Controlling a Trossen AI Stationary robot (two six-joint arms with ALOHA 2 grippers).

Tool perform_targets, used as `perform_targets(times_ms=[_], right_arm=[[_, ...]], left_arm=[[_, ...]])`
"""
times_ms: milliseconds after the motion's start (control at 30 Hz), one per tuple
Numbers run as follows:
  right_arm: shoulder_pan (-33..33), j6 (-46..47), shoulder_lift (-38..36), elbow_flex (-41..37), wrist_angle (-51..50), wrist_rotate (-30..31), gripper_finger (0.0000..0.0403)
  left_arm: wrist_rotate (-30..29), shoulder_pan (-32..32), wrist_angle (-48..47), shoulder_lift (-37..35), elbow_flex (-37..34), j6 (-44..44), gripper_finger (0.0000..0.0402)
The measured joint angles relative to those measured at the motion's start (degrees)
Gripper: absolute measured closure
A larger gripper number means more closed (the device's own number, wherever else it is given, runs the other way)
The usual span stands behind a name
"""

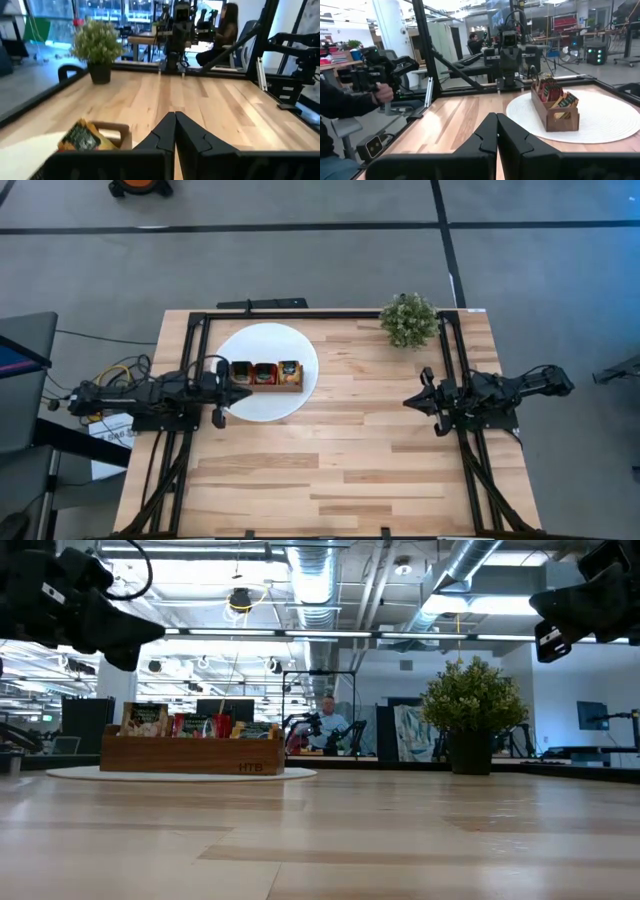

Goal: Pick & Place Tea
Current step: Return to Home Position

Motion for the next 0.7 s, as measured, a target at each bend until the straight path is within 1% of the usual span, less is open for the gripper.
perform_targets(times_ms=[133, 267, 367, 500, 700], right_arm=[[0.00, 0.00, 0.00, 0.02, 0.00, 0.00, 0.0403], [0.00, 0.00, -0.01, 0.02, 0.00, 0.00, 0.0403], [0.00, 0.00, 0.00, 0.02, 0.00, 0.00, 0.0403], [0.00, 0.00, 0.00, 0.02, 0.00, 0.01, 0.0403], [-0.95, 0.01, -0.01, 0.04, 0.00, 0.03, 0.0403]], left_arm=[[-0.02, 0.00, 0.02, 1.55, -0.01, -4.29, 0.0401], [0.05, -0.01, 0.06, 1.56, -0.03, -17.25, 0.0401], [0.07, -0.02, 0.09, 1.50, -0.03, -22.49, 0.0401], [0.01, -0.24, 0.11, 1.49, -0.05, -23.53, 0.0401], [-0.31, -3.25, 0.28, 0.32, -0.05, -23.61, 0.0401]])
